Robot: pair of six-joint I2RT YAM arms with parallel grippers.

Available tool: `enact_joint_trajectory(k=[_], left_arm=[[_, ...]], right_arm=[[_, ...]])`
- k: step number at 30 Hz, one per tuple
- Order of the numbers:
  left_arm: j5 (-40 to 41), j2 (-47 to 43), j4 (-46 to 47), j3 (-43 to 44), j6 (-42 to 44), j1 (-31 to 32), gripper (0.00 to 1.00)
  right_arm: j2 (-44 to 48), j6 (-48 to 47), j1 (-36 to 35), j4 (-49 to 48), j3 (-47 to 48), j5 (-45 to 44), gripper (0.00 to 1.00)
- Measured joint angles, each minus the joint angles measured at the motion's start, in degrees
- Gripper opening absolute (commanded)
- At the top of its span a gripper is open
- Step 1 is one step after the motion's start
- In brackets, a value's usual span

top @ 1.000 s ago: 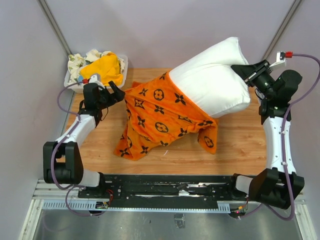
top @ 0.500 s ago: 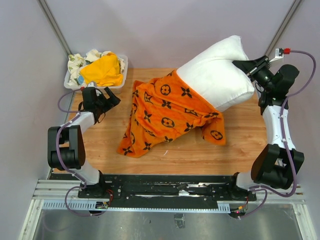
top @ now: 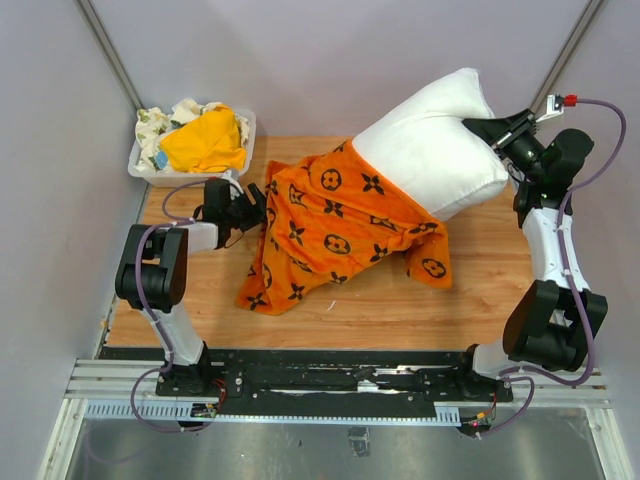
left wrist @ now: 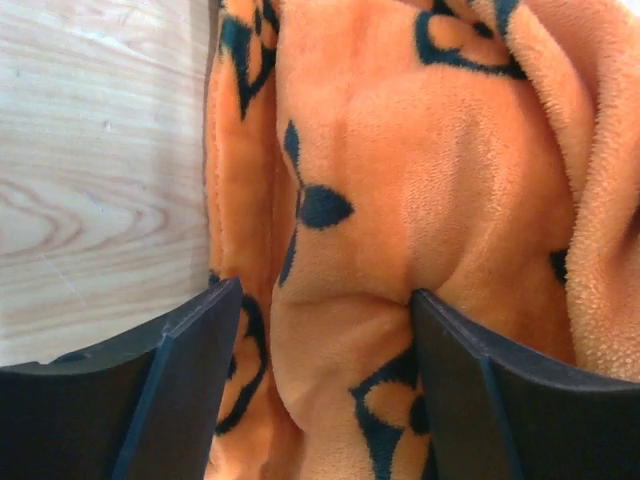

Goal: Remove the pillowcase from the pillow
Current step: Remove the pillow from the pillowcase.

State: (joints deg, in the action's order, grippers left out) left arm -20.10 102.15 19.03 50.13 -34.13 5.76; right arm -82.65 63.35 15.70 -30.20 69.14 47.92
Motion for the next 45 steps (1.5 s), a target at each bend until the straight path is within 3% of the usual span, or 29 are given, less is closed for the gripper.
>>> enact_joint_trajectory(k=[4,5,14,21,29,32,36,37,39,40,43,45], left_arm=[[-1.4,0.5,2.6,0.2,-1.4,-0.2,0.05],[-1.6,0.5,3.0,0.2,-2.2,-0.2,0.01],[-1.1,-0.7,3.7,-1.0,-2.2,-1.7,0.0],[3.6,-11.7,-0.1,-7.9,-2.8,-12.0,0.0],[9.5,-17.7,-5.6,-8.2,-0.5,-12.3,0.0],[15.6,-18.1,-9.0,-8.0,1.2,-10.5,0.0],[31.6,-18.2,-16.9,-3.7,4.8,-2.6,0.0],[34.1,-18.2,-18.0,-2.3,5.5,-1.2,0.01],[37.4,-18.2,-19.1,-0.3,6.3,-0.2,0.18],[38.4,-18.3,-19.3,0.0,6.9,-0.1,0.43],[39.4,-19.5,-19.3,-0.5,8.7,-0.5,0.96],[38.7,-22.7,-19.1,-2.2,9.4,-0.7,0.99]], right_arm=[[0.0,-0.1,0.0,0.0,0.0,0.0,0.01],[-0.1,-0.1,0.0,0.0,0.1,0.0,0.01],[-5.4,5.2,0.4,-4.5,2.7,1.6,0.01],[-8.1,9.5,3.4,-6.8,2.8,3.2,0.01],[-8.1,8.7,3.6,-4.6,2.8,2.9,0.01],[-8.1,8.7,3.6,-4.7,2.5,2.8,0.01],[-8.1,8.3,3.6,-4.2,1.7,2.1,0.01],[-8.1,7.9,3.6,-3.7,1.7,1.7,0.01],[-8.0,6.5,3.6,-2.0,1.6,0.9,0.01],[-8.0,5.6,3.5,-1.0,1.6,0.5,0.01],[-7.0,2.2,3.1,3.4,1.6,-1.4,0.01],[-5.9,0.2,2.9,5.7,1.6,-2.5,0.01]])
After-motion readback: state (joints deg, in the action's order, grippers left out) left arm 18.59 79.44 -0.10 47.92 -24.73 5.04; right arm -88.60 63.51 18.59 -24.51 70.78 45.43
